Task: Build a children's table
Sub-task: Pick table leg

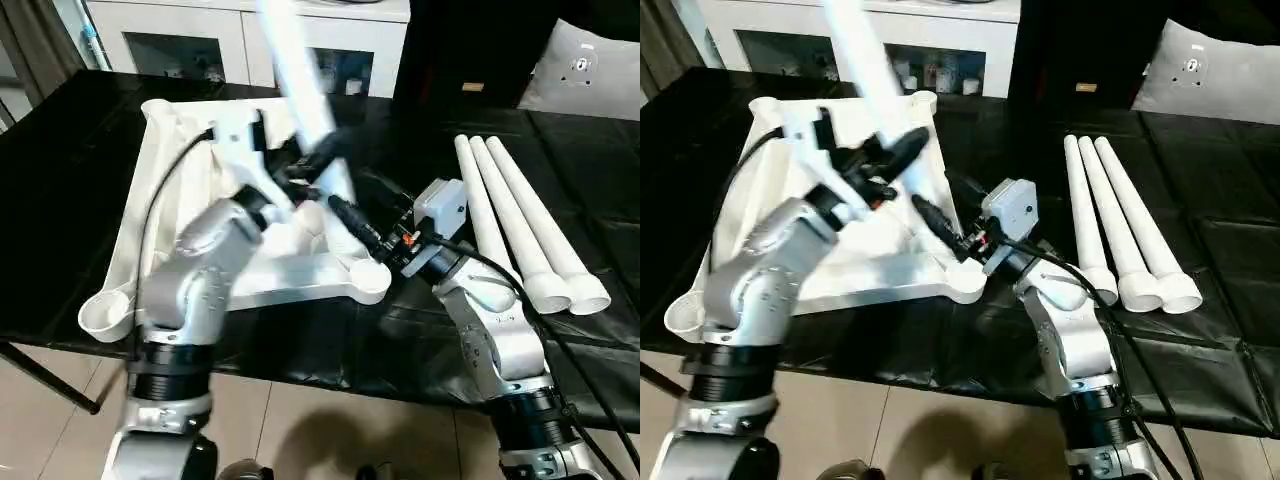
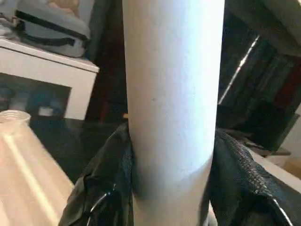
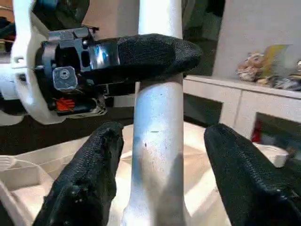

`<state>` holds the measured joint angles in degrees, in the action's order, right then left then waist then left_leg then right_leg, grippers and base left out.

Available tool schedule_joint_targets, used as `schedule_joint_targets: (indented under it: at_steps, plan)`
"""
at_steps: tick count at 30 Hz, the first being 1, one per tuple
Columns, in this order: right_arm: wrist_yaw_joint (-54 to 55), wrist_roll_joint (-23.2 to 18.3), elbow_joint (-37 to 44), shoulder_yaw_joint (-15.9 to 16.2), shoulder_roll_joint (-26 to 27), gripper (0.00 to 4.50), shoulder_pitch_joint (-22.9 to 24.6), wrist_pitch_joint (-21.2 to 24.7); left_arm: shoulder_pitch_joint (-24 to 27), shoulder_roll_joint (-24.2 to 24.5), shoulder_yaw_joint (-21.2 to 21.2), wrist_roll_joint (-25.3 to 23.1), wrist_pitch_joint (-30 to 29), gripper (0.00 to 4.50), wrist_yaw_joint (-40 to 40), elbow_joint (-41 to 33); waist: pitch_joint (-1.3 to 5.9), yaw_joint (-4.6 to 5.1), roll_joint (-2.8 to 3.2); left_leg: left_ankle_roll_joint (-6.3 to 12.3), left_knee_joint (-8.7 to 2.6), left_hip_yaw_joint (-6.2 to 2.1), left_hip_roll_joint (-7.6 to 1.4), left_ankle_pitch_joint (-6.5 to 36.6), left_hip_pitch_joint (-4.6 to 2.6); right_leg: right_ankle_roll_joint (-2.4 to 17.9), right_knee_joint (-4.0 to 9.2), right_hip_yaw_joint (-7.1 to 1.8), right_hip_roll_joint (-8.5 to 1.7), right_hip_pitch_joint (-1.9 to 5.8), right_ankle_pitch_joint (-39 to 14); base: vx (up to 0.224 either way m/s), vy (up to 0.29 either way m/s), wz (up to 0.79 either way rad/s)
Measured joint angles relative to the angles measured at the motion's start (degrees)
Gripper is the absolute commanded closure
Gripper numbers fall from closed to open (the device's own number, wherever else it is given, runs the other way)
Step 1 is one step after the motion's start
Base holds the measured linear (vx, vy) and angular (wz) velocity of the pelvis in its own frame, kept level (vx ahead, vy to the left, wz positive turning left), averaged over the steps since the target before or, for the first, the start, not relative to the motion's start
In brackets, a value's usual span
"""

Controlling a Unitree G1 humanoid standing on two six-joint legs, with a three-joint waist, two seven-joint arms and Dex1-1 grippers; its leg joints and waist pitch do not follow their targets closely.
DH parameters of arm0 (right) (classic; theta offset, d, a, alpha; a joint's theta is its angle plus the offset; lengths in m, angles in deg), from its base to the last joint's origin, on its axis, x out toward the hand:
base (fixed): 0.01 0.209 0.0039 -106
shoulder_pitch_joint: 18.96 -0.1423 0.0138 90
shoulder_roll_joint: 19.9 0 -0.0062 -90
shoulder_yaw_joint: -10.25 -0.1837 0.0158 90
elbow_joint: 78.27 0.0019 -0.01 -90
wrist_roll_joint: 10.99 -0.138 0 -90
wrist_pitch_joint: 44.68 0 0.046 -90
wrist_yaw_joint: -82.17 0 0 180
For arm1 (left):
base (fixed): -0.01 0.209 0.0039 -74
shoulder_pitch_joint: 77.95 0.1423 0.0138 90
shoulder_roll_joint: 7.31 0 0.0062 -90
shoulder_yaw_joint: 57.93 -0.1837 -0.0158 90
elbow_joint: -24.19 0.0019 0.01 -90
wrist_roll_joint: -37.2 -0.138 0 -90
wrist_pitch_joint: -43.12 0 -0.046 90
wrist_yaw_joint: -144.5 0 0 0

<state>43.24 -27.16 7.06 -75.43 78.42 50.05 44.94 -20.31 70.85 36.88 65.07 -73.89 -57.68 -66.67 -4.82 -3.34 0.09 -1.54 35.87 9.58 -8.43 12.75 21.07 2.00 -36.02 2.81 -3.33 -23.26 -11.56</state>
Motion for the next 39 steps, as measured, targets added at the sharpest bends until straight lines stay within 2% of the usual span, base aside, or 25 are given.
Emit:
schedule_joint_targets:
  at_steps: [3, 6, 7, 10, 12, 15, 21, 26, 28, 30, 32, 35, 39]
  plan:
    - [0.7, -3.5, 1.3, -2.6, -0.1, 0.88, 0.0, 4.3, -0.5, 1.8, 0.0, 0.7, -1.7, 2.61, -0.8, 0.0, 0.00, -0.21, 0.00, 0.04, 0.04, 0.00, 0.00, 0.0, -0.02, 0.0, 0.00, -0.01, 0.00, 0.00, 0.0, 0.000, 0.000, 0.00]
    - [1.7, -8.5, 1.8, -6.1, -1.9, 0.85, -1.3, 11.8, -0.9, 2.6, 0.4, 1.6, -3.2, 2.61, -2.0, 0.0, 0.00, -0.25, -0.01, 0.06, 0.14, 0.00, 0.00, 0.0, 0.00, 0.0, -0.01, -0.03, -0.01, 0.00, 0.1, 0.000, 0.000, 0.00]
    - [2.2, -11.9, 1.7, -7.9, -2.9, 0.85, -2.3, 16.1, -1.0, 3.2, 0.5, 2.3, -4.0, 2.61, -3.0, 0.0, 0.00, -0.21, -0.01, 0.06, 0.17, 0.00, 0.00, 0.0, -0.01, 0.0, -0.01, -0.03, -0.01, 0.01, 0.1, 0.000, 0.000, 0.00]
    - [2.7, -19.9, 1.6, -13.0, -5.3, 0.85, -4.0, 23.5, -1.1, 5.0, 0.5, 4.3, -6.2, 2.61, -5.6, -0.3, 0.00, -0.25, 0.00, 0.04, 0.16, 0.00, 0.00, 0.0, -0.02, 0.0, -0.02, -0.02, -0.01, 0.01, 0.1, 0.000, 0.000, 0.00]
    - [2.5, -22.8, 1.8, -14.9, -6.6, 0.85, -4.1, 26.4, -1.1, 5.9, 0.6, 5.5, -7.2, 2.61, -6.9, -0.7, 0.01, -0.30, -0.01, 0.04, 0.16, 0.00, -0.01, 0.0, -0.02, 0.0, -0.03, 0.00, 0.00, 0.01, 0.1, 0.000, 0.000, 0.00]
    - [1.9, -25.9, 2.0, -16.0, -7.3, 0.85, -4.1, 30.1, -1.3, 6.5, 0.9, 7.8, -8.8, 2.61, -8.8, -1.2, 0.00, -0.16, -0.01, 0.04, 0.16, 0.01, -0.01, 0.0, 0.01, 0.0, -0.04, 0.00, 0.00, 0.00, 0.1, 0.000, 0.000, 0.00]
    - [-4.0, -25.9, 4.8, -13.6, -13.1, 0.85, -4.1, 33.3, -1.7, 9.8, -0.4, 8.6, -10.2, 2.62, -14.4, -2.7, 0.03, -0.64, -0.06, 0.04, 0.19, 0.01, -0.01, -0.1, -0.01, 0.0, -0.06, 0.00, 0.00, 0.01, 0.1, 0.000, 0.000, 0.00]
    - [-9.8, -24.1, 7.0, -8.4, -16.9, 0.85, -3.9, 34.1, -1.9, 11.7, -4.3, 7.8, -9.7, 2.62, -18.6, -3.3, 0.08, -1.35, -0.13, 0.04, 0.23, 0.01, -0.02, -0.1, -0.01, 0.0, -0.08, 0.00, -0.01, 0.01, 0.1, 0.000, 0.000, 0.00]
    - [-11.6, -23.0, 7.1, -6.2, -17.8, 1.12, -3.9, 34.1, -1.9, 12.5, -6.7, 6.8, -8.3, 2.62, -20.9, -4.0, 0.09, -1.68, -0.16, 0.04, 0.24, 0.01, -0.03, -0.1, -0.01, 0.0, -0.08, 0.00, -0.01, 0.01, 0.1, 0.000, 0.000, 0.00]
    - [-12.8, -22.1, 7.2, -4.8, -17.9, 1.19, -3.9, 34.2, -1.9, 12.7, -8.2, 6.2, -7.6, 2.62, -22.7, -5.1, 0.11, -1.75, -0.18, 0.04, 0.25, 0.01, -0.03, -0.1, -0.01, 0.0, -0.09, -0.01, -0.01, 0.01, 0.1, 0.000, 0.000, 0.00]
    - [-14.8, -21.7, 7.4, -3.4, -18.7, 1.54, -3.9, 34.2, -1.9, 13.2, -8.8, 6.0, -7.4, 2.62, -24.4, -5.6, 0.12, -1.77, -0.19, 0.04, 0.27, 0.01, -0.03, -0.1, 0.00, 0.0, -0.10, 0.00, -0.01, 0.01, 0.1, 0.000, 0.000, 0.00]
    - [-16.7, -21.4, 8.0, -2.0, -19.7, 1.63, -3.9, 34.2, -1.9, 13.5, -9.6, 6.0, -7.0, 2.62, -25.8, -5.7, 0.13, -1.76, -0.23, 0.03, 0.30, 0.01, -0.04, -0.1, 0.00, 0.0, -0.12, 0.00, -0.01, 0.01, 0.2, 0.000, 0.000, 0.00]
    - [-18.9, -20.9, 8.0, 0.8, -19.8, 2.03, -3.9, 34.1, -1.9, 13.4, -10.5, 6.1, -6.5, 2.62, -27.2, -6.9, 0.19, -1.76, -0.35, 0.03, 0.36, 0.01, -0.06, -0.1, 0.01, -0.1, -0.13, -0.01, -0.01, 0.01, 0.2, 0.000, 0.000, 0.00]
